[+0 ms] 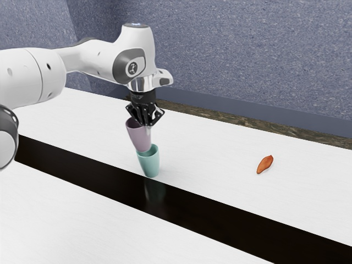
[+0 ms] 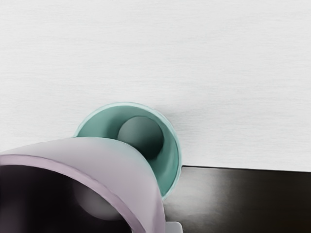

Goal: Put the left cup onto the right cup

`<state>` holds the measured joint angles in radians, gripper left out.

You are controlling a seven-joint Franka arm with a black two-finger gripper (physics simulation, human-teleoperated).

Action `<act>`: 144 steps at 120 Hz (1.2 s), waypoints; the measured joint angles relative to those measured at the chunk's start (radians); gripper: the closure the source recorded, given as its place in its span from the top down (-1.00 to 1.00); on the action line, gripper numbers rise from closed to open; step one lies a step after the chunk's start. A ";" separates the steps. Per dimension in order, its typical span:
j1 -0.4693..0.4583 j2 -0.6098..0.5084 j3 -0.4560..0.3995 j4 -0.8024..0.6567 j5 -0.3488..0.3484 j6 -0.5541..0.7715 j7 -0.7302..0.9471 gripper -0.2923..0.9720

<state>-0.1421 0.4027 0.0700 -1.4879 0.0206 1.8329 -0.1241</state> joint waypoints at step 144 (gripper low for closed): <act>0.017 0.099 -0.022 0.062 0.000 0.007 0.001 -0.70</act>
<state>-0.1248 0.5016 0.0475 -1.4255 0.0206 1.8397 -0.1235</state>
